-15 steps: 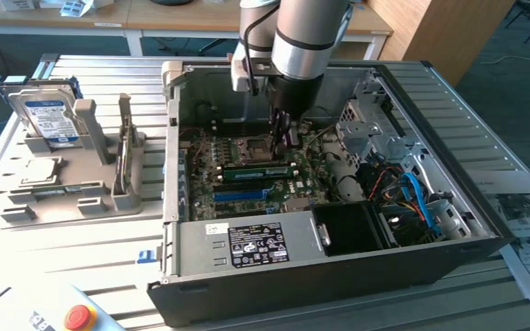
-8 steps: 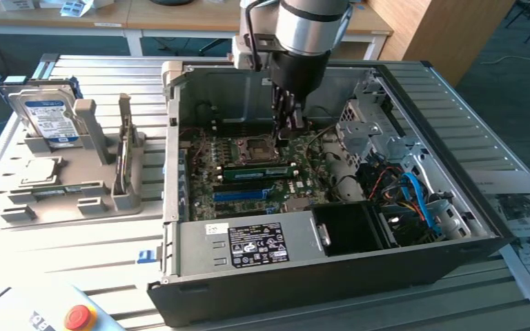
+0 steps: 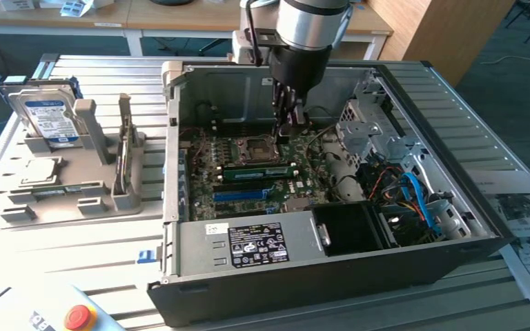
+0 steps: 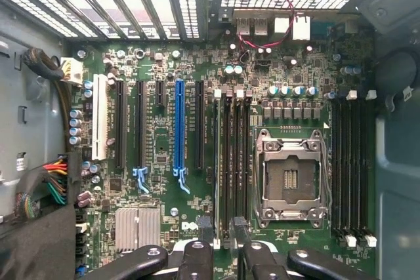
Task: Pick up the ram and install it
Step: 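Insert the ram into the slot, then press down the ram until it locks into place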
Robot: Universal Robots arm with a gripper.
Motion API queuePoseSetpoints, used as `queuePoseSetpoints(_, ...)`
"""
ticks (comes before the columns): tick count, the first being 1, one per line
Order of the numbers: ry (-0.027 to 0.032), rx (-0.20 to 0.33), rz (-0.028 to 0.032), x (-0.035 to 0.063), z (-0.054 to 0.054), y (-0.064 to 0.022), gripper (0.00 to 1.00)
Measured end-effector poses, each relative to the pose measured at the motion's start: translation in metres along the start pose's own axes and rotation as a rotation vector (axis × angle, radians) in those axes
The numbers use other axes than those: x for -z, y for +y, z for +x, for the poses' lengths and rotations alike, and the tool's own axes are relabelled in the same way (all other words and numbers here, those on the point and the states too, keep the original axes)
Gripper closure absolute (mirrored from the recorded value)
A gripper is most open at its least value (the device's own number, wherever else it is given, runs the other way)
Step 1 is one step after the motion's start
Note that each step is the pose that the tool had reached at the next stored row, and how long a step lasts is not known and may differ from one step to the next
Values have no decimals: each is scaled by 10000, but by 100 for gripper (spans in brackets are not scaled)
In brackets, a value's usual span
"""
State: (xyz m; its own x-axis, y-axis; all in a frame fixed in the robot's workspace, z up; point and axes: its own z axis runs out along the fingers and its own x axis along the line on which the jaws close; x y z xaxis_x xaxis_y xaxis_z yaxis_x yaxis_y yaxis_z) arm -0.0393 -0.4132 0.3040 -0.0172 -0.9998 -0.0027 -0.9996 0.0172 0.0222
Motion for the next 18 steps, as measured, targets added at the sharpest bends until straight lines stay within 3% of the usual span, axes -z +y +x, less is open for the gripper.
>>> queuePoseSetpoints(6, 0, 0, 0, 53, 0, 1, 75)
queuePoseSetpoints(18, 0, 0, 0, 54, 0, 1, 75)
